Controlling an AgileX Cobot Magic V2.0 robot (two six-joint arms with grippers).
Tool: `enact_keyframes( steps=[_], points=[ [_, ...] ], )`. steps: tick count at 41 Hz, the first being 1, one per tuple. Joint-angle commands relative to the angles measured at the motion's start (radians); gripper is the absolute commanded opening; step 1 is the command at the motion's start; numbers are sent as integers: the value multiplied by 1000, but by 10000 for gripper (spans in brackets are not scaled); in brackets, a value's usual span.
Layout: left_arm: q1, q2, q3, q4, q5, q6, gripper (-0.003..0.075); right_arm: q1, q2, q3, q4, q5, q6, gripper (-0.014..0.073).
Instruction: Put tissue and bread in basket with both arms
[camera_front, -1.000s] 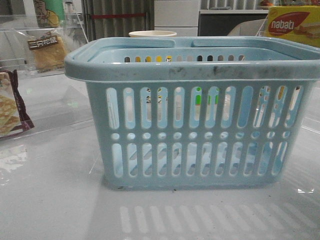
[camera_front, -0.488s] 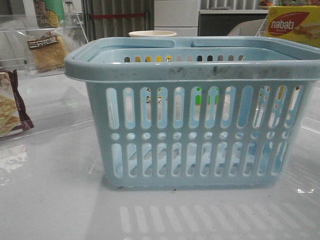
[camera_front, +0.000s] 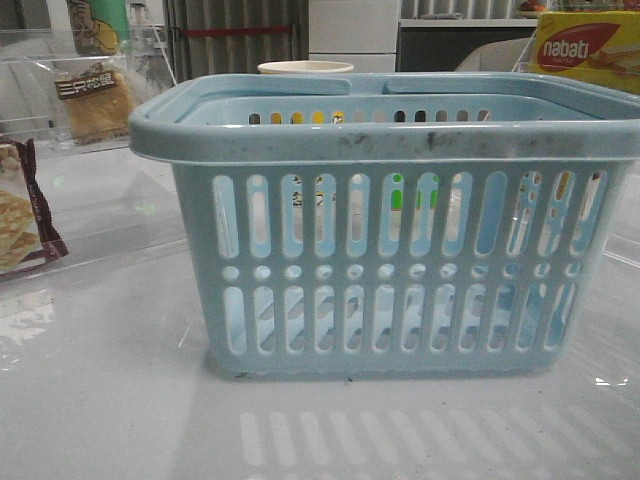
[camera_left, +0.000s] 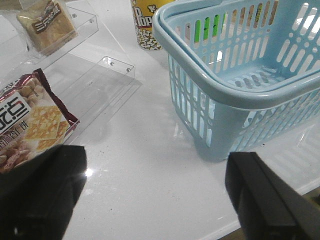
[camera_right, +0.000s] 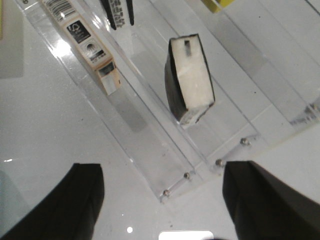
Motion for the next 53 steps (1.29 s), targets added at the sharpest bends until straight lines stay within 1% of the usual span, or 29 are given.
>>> enact_keyframes(
  steps=[1, 6, 10, 12, 14, 20, 22, 26, 31, 35, 40, 44, 49, 53],
  points=[
    [-7, 10, -35, -16, -84, 1, 614, -5, 28, -90, -38, -63, -25, 589],
    [-7, 10, -35, -16, -84, 1, 614, -5, 94, -129, -105, -89, -25, 589],
    [-7, 10, -35, -16, -84, 1, 614, -5, 126, -136, -106, -129, -25, 589],
    [-7, 10, -35, -16, -84, 1, 614, -5, 136, -136, -106, -146, -25, 571],
    [-7, 10, -35, -16, -84, 1, 614, -5, 145, -136, -106, -163, -25, 525],
    [-7, 10, -35, -16, -84, 1, 614, -5, 163, -136, -106, -189, -25, 313],
    [-7, 10, -35, -16, -84, 1, 614, -5, 163, -136, -106, -200, -25, 258],
    [-7, 10, -35, -16, -84, 1, 614, -4, 152, -148, -104, -208, -25, 191],
    [-7, 10, -35, -16, -84, 1, 614, 2, 122, -171, -101, -191, -25, 181],
    [-7, 10, -35, -16, -84, 1, 614, 1, 84, -188, -72, -168, -25, 181],
    [-7, 10, -35, -16, -84, 1, 614, 1, 24, -189, 0, -141, -25, 181],
    [-7, 10, -35, -16, -84, 1, 614, 3, -32, -189, 84, -116, -25, 181],
    [-7, 10, -35, -16, -84, 1, 614, 35, -107, -185, 120, -90, -25, 181],
    [-7, 10, -35, -16, -84, 1, 614, 92, -158, -172, 120, -83, -29, 181]
  ],
)
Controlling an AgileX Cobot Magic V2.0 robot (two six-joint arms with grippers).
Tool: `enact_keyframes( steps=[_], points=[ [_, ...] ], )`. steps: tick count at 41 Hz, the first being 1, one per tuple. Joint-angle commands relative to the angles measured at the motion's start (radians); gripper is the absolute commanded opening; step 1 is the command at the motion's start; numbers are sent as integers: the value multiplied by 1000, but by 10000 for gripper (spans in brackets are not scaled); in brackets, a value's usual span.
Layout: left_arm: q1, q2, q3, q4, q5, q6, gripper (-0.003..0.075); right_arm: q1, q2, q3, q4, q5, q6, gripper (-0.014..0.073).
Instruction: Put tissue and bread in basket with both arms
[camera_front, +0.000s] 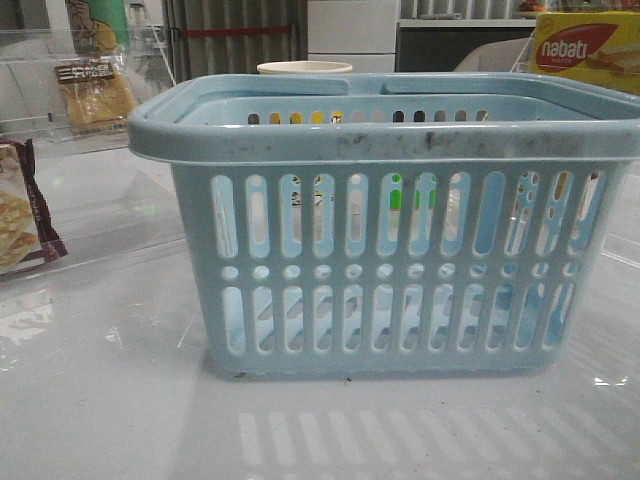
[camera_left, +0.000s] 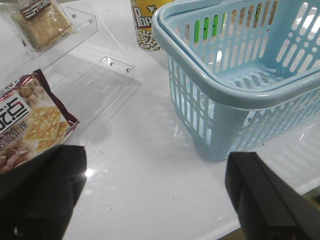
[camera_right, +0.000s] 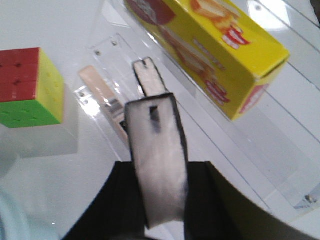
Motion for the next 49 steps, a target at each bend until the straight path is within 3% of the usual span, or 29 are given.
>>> enact_keyframes(
  steps=[1, 18, 25, 30, 34, 37, 49],
  points=[
    [-7, 9, -35, -16, -84, -1, 614, 53, -103, -19, 22, -49, -13, 181],
    [-7, 9, -35, -16, -84, -1, 614, 453, -165, 188, 54, -35, -13, 181],
    [-7, 9, -35, -16, -84, -1, 614, 558, -129, 268, 90, -96, -13, 187],
    [-7, 9, -35, -16, -84, -1, 614, 590, -90, 281, 95, -101, -13, 281],
    [-7, 9, -35, -16, -84, -1, 614, 595, -72, 281, 100, -101, -13, 495],
    [-7, 9, -35, -16, -84, -1, 614, 595, -74, 281, 99, -101, -13, 575],
    [-7, 9, -35, -16, -84, -1, 614, 595, -238, 295, 96, -48, -66, 518]
  ],
)
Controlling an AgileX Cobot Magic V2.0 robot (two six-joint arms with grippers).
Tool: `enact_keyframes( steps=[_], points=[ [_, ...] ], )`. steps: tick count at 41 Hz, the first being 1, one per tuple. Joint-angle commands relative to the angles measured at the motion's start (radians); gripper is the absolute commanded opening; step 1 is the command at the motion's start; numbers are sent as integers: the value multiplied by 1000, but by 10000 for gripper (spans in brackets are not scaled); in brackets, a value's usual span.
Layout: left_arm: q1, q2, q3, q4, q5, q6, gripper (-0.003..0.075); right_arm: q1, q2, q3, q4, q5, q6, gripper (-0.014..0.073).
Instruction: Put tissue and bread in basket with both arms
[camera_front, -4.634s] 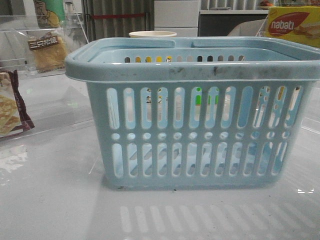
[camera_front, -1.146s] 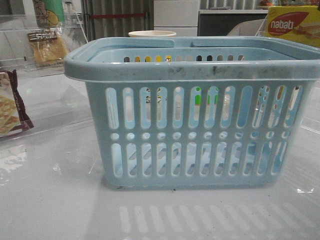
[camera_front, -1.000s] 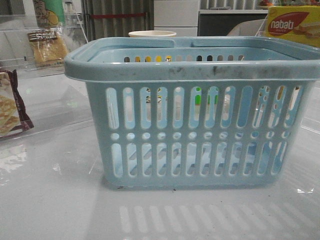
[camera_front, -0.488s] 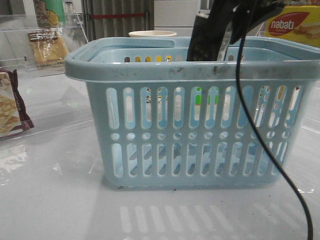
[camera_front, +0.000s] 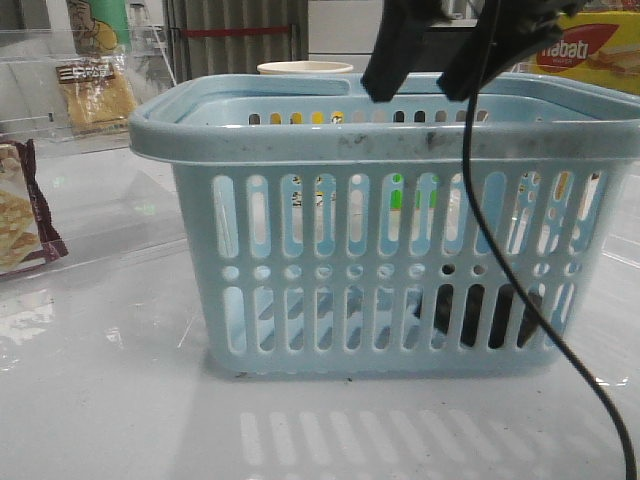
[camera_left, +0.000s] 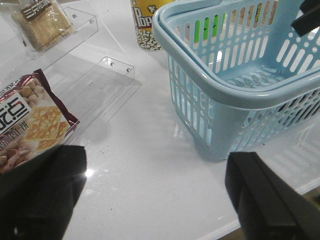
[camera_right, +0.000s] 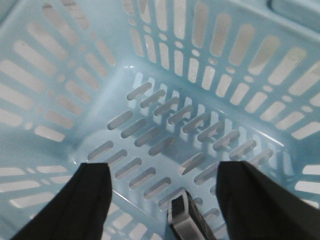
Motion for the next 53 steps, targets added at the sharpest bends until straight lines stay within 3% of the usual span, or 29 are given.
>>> enact_keyframes(
  steps=[1, 13, 29, 53],
  points=[
    [-7, 9, -35, -16, -84, -1, 614, 1, -132, -6, 1, -21, -30, 513],
    [-7, 9, -35, -16, -84, -1, 614, 1, -463, 210, -115, -20, -30, 498],
    [-7, 9, -35, -16, -110, -1, 614, 1, -861, 499, -121, 38, -29, 498],
    [-7, 54, -49, -34, -114, -5, 629, 1, -932, 558, -121, 66, -29, 498]
  ],
)
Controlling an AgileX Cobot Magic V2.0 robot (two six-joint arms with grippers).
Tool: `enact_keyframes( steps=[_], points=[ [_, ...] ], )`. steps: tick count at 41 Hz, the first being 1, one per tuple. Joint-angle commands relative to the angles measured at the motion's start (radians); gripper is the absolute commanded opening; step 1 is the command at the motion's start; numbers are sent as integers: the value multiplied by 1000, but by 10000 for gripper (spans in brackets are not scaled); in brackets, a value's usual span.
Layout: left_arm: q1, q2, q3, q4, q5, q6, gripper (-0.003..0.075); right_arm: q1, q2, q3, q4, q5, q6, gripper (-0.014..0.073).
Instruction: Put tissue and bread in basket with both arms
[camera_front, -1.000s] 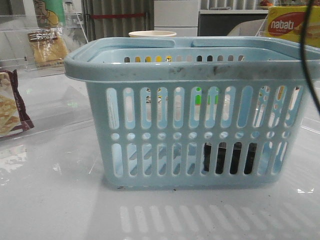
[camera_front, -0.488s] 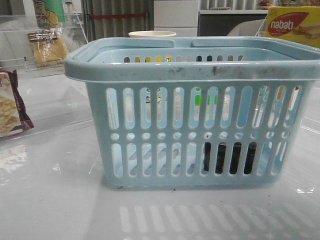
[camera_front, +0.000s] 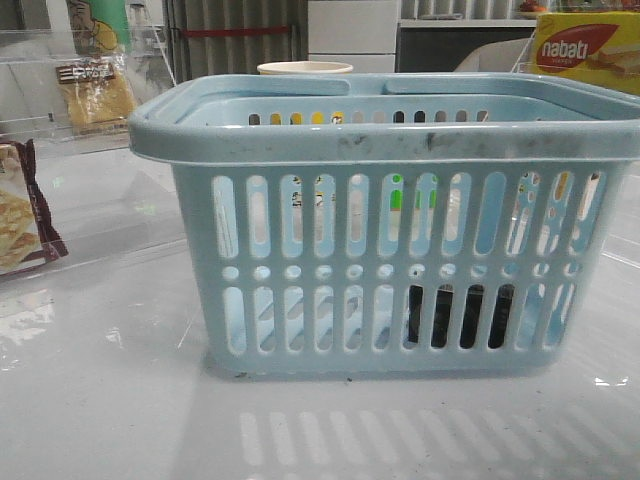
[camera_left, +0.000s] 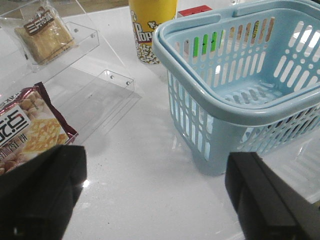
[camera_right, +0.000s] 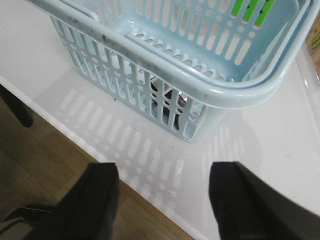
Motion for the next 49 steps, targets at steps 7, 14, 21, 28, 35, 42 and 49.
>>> enact_keyframes(
  steps=[7, 14, 21, 28, 35, 42, 49],
  points=[
    [-7, 171, -130, -17, 8, -7, 688, 1, 2, -24, -5, -67, -10, 498],
    [-7, 324, -220, 40, 1, -7, 687, 1, 2, -24, -5, -67, -10, 498],
    [-4, 487, -306, 136, -45, -7, 687, 1, 2, -24, -5, -67, -10, 498],
    [69, 692, -438, 153, -63, -7, 687, 1, 2, -24, -5, -67, -10, 498],
    [189, 896, -589, 143, -79, -7, 687, 1, 2, -24, -5, -67, -10, 498],
    [270, 1075, -759, 60, -99, -16, 687, 1, 2, -24, -5, -67, -10, 498],
    [307, 1197, -878, -21, -173, -16, 687, 1, 2, -24, -5, -67, -10, 498]
  ],
)
